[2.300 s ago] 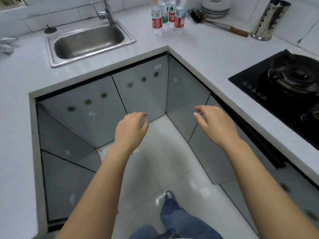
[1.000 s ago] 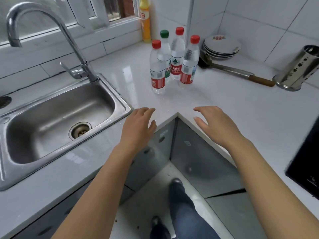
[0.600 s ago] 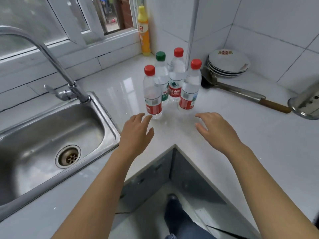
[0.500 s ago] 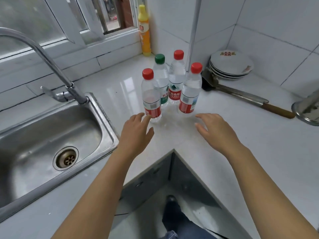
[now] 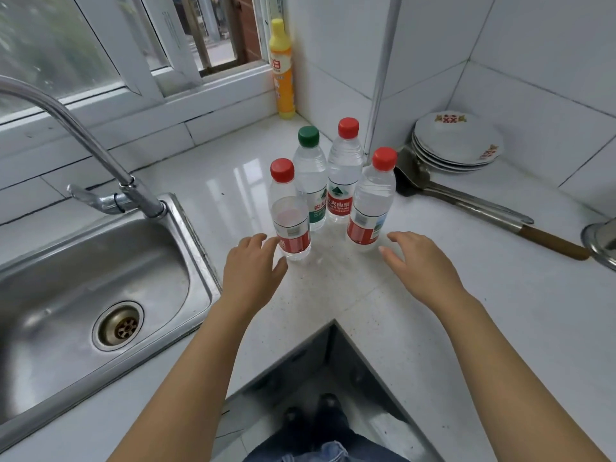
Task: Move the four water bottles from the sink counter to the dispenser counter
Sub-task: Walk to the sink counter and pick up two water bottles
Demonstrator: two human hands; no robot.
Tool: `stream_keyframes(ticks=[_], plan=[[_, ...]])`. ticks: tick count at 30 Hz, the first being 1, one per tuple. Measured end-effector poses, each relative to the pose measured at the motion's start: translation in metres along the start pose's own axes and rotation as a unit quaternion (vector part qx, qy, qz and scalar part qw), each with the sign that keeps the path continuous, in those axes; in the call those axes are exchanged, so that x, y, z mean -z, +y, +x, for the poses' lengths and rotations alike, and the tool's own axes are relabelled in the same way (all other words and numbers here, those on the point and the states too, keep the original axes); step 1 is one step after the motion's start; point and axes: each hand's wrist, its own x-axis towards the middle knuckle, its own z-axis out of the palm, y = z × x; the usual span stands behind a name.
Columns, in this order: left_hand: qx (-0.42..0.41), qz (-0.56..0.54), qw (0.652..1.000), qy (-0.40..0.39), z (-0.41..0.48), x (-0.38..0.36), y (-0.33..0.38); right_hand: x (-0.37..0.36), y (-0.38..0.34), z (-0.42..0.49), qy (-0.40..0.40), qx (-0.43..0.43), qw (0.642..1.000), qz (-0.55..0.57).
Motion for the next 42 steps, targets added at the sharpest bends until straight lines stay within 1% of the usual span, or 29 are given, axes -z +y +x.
stream_keyframes(ticks=[3,5,7,9,13,16,19,22,25,31,34,37,42], plan=[[0.025,-0.023,0.999,-0.002,0.008,-0.006,-0.002,-0.004,0.003,0.004,-0.010,-0.023,1.000,0.010],[0.043,-0.063,0.997,0.001,0.013,-0.013,-0.003,-0.007,0.005,0.009,-0.021,-0.038,0.998,0.034],[0.067,-0.122,0.990,-0.005,0.020,-0.020,-0.004,-0.009,0.006,0.015,-0.031,-0.055,0.995,0.082],[0.088,-0.197,0.976,-0.015,0.026,-0.026,-0.002,-0.011,0.006,0.019,-0.035,-0.063,0.986,0.150],[0.091,-0.326,0.941,0.013,0.037,-0.035,0.006,-0.011,-0.002,0.033,-0.036,-0.078,0.960,0.266],[0.098,-0.374,0.922,0.023,0.042,-0.035,0.010,-0.012,-0.008,0.041,-0.017,-0.088,0.945,0.313],[0.110,-0.416,0.902,0.027,0.047,-0.036,0.012,-0.014,-0.011,0.048,0.003,-0.098,0.936,0.337],[0.124,-0.434,0.892,0.024,0.049,-0.036,0.012,-0.016,-0.013,0.057,0.013,-0.105,0.932,0.346],[0.133,-0.436,0.890,0.026,0.049,-0.035,0.012,-0.020,-0.015,0.064,0.031,-0.102,0.927,0.360],[0.122,-0.435,0.891,0.037,0.050,-0.035,0.011,-0.026,-0.013,0.068,0.053,-0.100,0.929,0.352],[0.120,-0.435,0.891,0.046,0.050,-0.034,0.011,-0.028,-0.014,0.068,0.067,-0.105,0.924,0.362],[0.108,-0.440,0.890,0.049,0.050,-0.032,0.011,-0.029,-0.013,0.064,0.081,-0.112,0.917,0.375],[0.066,-0.435,0.896,0.057,0.046,-0.020,0.012,-0.031,-0.008,0.047,0.099,-0.129,0.910,0.382]])
